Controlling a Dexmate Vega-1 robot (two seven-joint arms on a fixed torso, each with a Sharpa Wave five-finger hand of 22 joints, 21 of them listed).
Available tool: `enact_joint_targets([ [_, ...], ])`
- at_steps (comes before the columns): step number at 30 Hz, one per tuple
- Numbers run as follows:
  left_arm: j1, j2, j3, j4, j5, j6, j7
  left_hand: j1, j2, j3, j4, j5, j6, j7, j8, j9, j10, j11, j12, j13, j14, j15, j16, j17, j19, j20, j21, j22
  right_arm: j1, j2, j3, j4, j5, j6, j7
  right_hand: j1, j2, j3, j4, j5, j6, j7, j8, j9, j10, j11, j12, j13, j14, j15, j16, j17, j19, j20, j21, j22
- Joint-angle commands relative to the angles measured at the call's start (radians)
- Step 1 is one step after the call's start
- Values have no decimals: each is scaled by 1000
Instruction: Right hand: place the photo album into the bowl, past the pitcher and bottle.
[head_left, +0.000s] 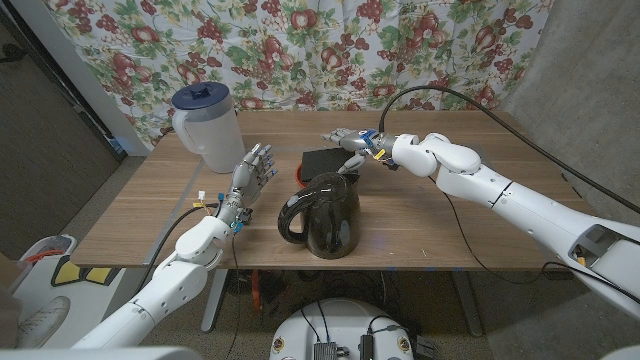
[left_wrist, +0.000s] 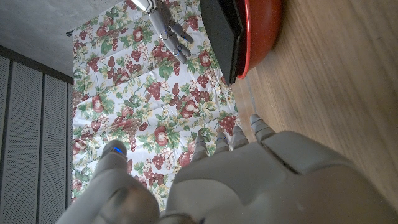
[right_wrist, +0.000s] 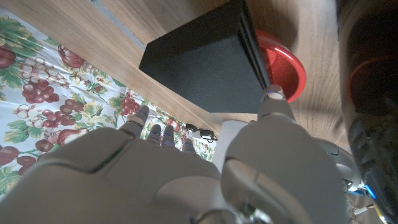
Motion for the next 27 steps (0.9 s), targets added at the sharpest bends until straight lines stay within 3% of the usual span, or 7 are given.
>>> enact_joint_targets([
  [1,-2,-1,1,0,2,-3,-2,-2,1,-1,1,7,10,-3,3,4,-3,1,-1,4,-73,4,4,3,-5,-4,2,2,-8,-7,14,-11,8,-1,-2,-5,-2,-3,0,1,-220,-1,1,0,-188,0,-2,-2,-108,3,3,1,-7,6,2,3],
  [9,-7,0,4,0,5,-3,-8,-2,2,-1,1,7,10,-4,3,4,-2,0,0,4,-72,2,5,3,-5,-5,2,2,-25,-19,34,-22,31,-1,-18,-33,-1,-15,14,-1,-210,2,7,0,-174,-5,-7,-13,-99,-5,10,-5,-5,4,6,3],
  [14,-9,3,3,-5,8,-4,-8,-2,2,-1,1,7,10,-4,3,4,-2,1,0,4,-72,4,4,3,-5,-5,2,2,-42,-25,50,-33,46,-3,-44,-79,5,-31,37,-4,-203,1,11,1,-161,-24,-15,-27,-91,-17,17,-12,-5,3,9,4],
  [27,-10,9,-1,-16,15,-6,-5,-2,1,-2,1,6,10,-4,2,4,-3,1,0,4,-72,4,4,3,-5,-5,2,2,-77,-34,93,-50,115,-14,-85,-129,14,-48,63,-6,-187,-1,18,1,-136,-29,-20,-43,-77,-26,25,-21,2,-2,13,3],
])
